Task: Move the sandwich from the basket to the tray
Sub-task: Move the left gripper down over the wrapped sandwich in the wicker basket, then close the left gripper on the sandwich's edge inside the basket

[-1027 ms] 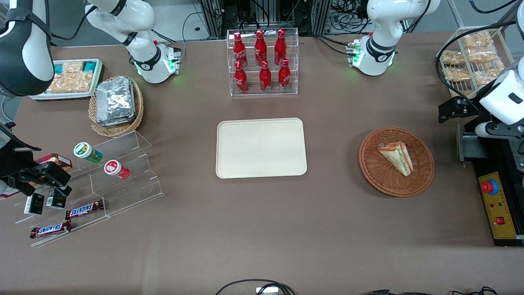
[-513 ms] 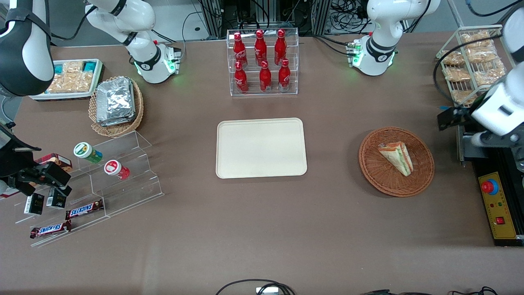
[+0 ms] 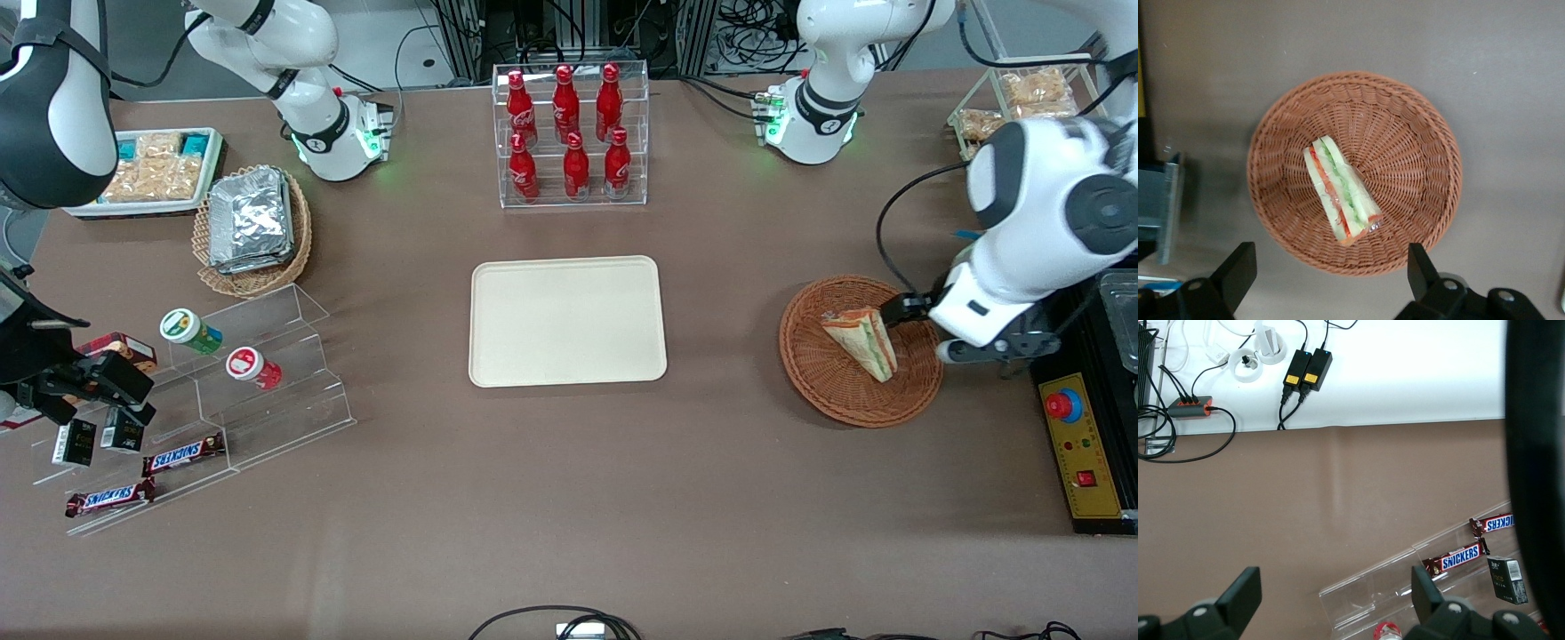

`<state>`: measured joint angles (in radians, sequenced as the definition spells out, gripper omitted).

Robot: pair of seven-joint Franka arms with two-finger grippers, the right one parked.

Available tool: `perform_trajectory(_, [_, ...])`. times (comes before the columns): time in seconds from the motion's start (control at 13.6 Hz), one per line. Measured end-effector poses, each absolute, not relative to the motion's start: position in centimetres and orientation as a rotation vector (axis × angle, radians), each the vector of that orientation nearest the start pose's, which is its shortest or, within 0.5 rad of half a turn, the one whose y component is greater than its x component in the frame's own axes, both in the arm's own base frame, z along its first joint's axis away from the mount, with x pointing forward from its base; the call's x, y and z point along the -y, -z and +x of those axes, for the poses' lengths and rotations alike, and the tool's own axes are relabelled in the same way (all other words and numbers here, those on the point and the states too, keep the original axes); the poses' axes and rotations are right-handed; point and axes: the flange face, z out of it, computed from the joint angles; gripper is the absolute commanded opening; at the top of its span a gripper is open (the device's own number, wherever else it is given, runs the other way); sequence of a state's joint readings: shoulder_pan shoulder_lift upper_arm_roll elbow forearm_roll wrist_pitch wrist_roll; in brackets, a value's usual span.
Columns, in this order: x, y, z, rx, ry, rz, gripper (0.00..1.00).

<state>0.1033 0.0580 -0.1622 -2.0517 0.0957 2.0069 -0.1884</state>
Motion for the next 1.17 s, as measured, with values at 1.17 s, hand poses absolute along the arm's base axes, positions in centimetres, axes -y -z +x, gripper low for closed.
perform_trajectory(1.17, [2.3,-26.1,49.8,0.605,-0.025,-3.039,1.00])
